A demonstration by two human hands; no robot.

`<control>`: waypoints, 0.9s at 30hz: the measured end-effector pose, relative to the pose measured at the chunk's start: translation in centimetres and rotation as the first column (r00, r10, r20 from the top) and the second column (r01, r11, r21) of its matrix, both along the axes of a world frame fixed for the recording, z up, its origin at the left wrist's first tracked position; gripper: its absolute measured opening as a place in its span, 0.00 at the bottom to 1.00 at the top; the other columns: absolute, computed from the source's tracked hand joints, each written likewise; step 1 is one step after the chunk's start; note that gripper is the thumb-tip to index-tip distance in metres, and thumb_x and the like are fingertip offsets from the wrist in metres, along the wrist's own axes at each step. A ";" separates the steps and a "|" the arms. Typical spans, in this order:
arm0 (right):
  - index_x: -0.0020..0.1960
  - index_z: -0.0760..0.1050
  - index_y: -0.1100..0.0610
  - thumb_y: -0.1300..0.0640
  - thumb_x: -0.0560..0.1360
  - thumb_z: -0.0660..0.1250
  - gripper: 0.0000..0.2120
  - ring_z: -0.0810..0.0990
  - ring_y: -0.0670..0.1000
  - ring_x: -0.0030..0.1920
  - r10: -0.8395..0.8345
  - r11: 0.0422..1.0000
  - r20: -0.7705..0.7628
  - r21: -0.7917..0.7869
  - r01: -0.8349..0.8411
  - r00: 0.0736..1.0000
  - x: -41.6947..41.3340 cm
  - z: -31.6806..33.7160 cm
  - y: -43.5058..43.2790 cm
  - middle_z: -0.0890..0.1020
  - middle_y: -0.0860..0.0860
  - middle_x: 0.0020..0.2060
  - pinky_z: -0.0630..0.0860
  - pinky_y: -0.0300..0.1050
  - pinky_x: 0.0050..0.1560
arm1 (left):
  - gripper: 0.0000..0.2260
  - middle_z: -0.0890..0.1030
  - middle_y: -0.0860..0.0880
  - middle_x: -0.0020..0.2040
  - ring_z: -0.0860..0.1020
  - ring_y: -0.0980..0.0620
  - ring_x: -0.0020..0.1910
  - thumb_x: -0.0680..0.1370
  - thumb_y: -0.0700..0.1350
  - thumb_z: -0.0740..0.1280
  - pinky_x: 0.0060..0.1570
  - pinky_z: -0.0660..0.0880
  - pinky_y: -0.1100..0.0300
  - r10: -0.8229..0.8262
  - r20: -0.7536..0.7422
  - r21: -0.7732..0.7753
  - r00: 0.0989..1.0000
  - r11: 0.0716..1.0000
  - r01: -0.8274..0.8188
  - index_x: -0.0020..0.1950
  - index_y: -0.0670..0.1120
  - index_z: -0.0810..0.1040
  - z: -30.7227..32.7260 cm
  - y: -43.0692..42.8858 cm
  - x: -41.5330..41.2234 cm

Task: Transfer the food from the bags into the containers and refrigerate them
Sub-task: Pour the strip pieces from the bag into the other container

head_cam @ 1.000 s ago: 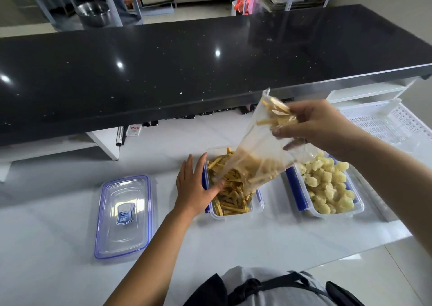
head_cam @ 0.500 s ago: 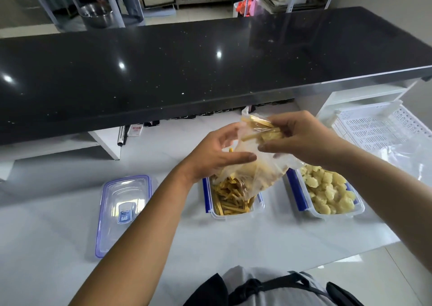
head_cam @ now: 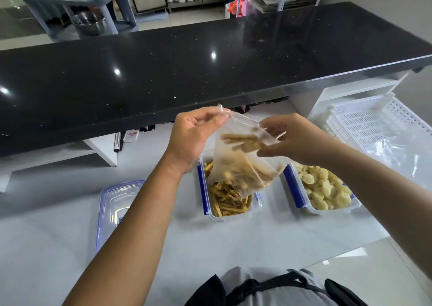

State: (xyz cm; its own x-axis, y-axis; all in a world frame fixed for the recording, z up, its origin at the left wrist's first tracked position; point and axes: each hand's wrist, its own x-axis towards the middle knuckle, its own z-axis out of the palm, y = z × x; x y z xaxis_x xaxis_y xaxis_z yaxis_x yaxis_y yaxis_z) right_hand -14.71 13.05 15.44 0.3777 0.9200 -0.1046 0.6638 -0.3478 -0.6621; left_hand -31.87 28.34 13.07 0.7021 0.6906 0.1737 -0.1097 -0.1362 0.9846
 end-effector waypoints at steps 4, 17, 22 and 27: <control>0.57 0.81 0.49 0.52 0.68 0.79 0.19 0.80 0.42 0.47 -0.097 0.992 0.026 -0.073 0.099 0.995 1.2 -1.8 -2.1 0.83 0.43 0.48 0.72 0.36 0.49 | 0.06 0.87 0.47 0.50 0.83 0.48 0.56 0.78 0.41 0.70 0.60 0.78 0.51 0.052 0.016 -0.062 0.999 0.997 -0.051 0.50 0.46 0.86 -0.9 1.0 -1.2; 0.50 0.84 0.61 0.64 0.74 0.71 0.06 0.86 0.55 0.44 -0.085 0.935 -0.495 0.259 0.240 0.865 0.4 -3.2 -2.5 0.87 0.55 0.41 0.83 0.47 0.48 | 0.11 0.86 0.50 0.44 0.82 0.54 0.45 0.80 0.38 0.66 0.48 0.78 0.60 0.236 0.121 -0.266 0.964 0.944 -0.197 0.45 0.49 0.87 -1.1 1.8 -4.2; 0.54 0.83 0.59 0.57 0.70 0.74 0.13 0.86 0.51 0.48 -0.060 0.934 -0.578 0.255 0.249 0.814 -0.1 -4.4 -1.8 0.87 0.52 0.46 0.82 0.43 0.51 | 0.12 0.86 0.50 0.44 0.81 0.53 0.45 0.80 0.37 0.65 0.49 0.78 0.59 0.236 0.137 -0.276 0.962 0.942 -0.192 0.45 0.48 0.87 -0.9 2.1 -4.4; 0.62 0.79 0.50 0.54 0.71 0.77 0.20 0.82 0.45 0.57 -0.064 0.995 -0.539 0.025 0.092 0.840 -3.2 -11.4 -2.8 0.85 0.44 0.55 0.78 0.45 0.59 | 0.10 0.84 0.50 0.40 0.79 0.52 0.43 0.80 0.38 0.65 0.46 0.76 0.60 0.206 0.175 -0.339 0.963 0.931 -0.138 0.47 0.46 0.86 -2.4 2.0 -4.6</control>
State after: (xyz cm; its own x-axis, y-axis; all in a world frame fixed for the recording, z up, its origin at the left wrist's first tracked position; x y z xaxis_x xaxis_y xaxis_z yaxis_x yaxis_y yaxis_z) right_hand -17.86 10.21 4.01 0.3462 0.8990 -0.2684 0.1708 -0.3417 -0.9242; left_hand -36.46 30.34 10.72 0.5408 0.8397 0.0491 -0.3155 0.1483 0.9373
